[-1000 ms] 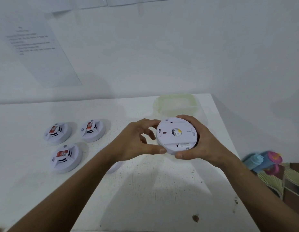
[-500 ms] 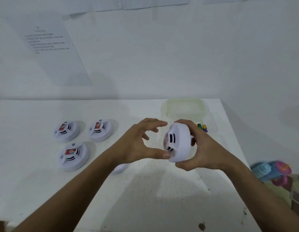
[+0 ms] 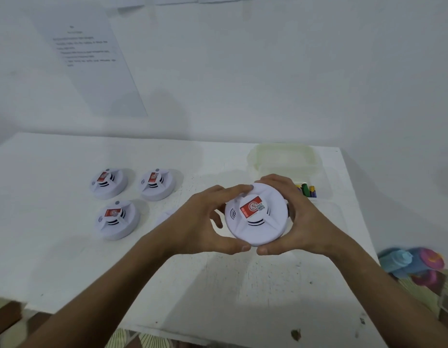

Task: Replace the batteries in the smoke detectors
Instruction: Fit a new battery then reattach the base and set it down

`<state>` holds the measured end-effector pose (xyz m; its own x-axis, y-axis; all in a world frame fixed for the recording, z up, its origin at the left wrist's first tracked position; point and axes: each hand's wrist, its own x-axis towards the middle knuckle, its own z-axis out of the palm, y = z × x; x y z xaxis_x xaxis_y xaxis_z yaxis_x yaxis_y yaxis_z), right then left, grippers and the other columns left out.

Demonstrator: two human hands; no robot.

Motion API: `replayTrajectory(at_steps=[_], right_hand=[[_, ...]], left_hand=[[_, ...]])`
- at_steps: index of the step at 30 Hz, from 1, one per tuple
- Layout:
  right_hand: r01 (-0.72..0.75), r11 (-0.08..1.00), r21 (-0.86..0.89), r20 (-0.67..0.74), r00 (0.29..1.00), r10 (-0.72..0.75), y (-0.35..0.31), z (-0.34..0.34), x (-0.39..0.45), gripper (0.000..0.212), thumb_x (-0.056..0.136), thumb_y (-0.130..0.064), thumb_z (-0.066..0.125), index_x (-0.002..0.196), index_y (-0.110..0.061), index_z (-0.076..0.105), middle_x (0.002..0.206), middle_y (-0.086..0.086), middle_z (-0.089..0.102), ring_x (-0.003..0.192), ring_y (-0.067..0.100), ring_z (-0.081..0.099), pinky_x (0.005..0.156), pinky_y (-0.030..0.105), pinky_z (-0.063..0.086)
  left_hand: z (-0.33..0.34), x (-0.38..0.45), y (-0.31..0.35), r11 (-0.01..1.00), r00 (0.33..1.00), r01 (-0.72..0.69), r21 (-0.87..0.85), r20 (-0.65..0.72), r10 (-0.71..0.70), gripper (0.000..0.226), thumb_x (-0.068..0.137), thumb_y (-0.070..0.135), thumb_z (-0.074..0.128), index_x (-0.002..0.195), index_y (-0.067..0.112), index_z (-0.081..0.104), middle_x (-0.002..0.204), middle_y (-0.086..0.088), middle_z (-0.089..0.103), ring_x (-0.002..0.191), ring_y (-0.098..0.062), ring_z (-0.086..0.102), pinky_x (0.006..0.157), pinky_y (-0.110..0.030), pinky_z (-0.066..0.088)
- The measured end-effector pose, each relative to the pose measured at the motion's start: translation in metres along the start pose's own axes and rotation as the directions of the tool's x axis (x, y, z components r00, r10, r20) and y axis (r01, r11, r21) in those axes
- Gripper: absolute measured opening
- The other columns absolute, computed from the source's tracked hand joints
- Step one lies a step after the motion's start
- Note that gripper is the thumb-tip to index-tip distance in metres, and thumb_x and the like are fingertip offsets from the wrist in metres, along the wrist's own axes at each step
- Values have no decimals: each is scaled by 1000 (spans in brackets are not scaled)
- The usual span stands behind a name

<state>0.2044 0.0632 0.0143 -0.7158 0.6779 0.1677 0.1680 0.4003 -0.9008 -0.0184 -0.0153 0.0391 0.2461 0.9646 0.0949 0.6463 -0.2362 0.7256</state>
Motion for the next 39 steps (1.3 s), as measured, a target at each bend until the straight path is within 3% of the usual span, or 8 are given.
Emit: replayTrajectory(at_steps=[5, 10, 14, 20, 28, 36, 39], right_hand=[[8, 996, -92, 43, 999, -5, -5, 12, 14, 106, 42, -41, 94, 136, -35, 46, 138, -13, 31, 127, 6, 45, 95, 18, 48], [-1, 994, -108, 45, 999, 6, -15, 29, 33, 104, 43, -34, 95, 134, -37, 46, 133, -11, 30, 124, 1, 45, 92, 11, 46], [-2, 991, -131, 32, 999, 7, -23, 45, 51, 102, 45, -33, 94, 135, -35, 46, 129, -16, 31, 124, 5, 45, 90, 9, 45], [14, 991, -135, 0, 1000, -14, -38, 68, 77, 94, 46, -33, 91, 126, -46, 43, 112, -43, 30, 125, 14, 42, 85, 2, 40], [28, 987, -155, -73, 997, -39, -51, 93, 84, 86, 48, -29, 89, 121, -42, 47, 104, -51, 37, 121, 22, 40, 84, 2, 38], [-3, 983, -181, -91, 996, -13, -51, 99, 90, 85, 48, -29, 90, 120, -43, 48, 103, -49, 38, 119, 23, 42, 84, 4, 40], [-4, 979, -202, -84, 996, -13, -49, 96, 92, 84, 48, -31, 90, 119, -42, 48, 103, -48, 38, 119, 22, 42, 88, 13, 43]], left_hand=[[-14, -7, -8, 996, 999, -27, 79, -18, 29, 89, 62, 55, 83, 138, 38, 40, 114, 12, 58, 96, -19, 55, 73, -28, 53], [-34, -11, -23, 990, 999, -36, 138, -14, 39, 85, 60, 62, 77, 134, 44, 38, 111, 11, 60, 94, -20, 56, 78, -33, 51], [-56, -15, -39, 993, 1000, -17, 113, 9, 16, 87, 60, 62, 76, 137, 42, 39, 112, 16, 58, 96, -11, 53, 75, -18, 47], [-90, -17, -55, 989, 998, -66, 134, 25, 63, 77, 64, 42, 86, 129, 41, 46, 101, 24, 56, 93, 1, 49, 73, -5, 37], [-106, -15, -77, 980, 990, -125, 154, 81, 113, 78, 60, 52, 80, 129, 40, 47, 95, 27, 54, 90, -2, 50, 70, -7, 36], [-111, -12, -89, 980, 986, -134, 148, 120, 117, 82, 59, 62, 74, 131, 43, 41, 99, 17, 57, 89, -4, 49, 70, -11, 36], [-110, -8, -94, 979, 986, -133, 157, 122, 114, 85, 60, 60, 77, 134, 41, 41, 100, 18, 57, 89, -3, 49, 72, -13, 36]])
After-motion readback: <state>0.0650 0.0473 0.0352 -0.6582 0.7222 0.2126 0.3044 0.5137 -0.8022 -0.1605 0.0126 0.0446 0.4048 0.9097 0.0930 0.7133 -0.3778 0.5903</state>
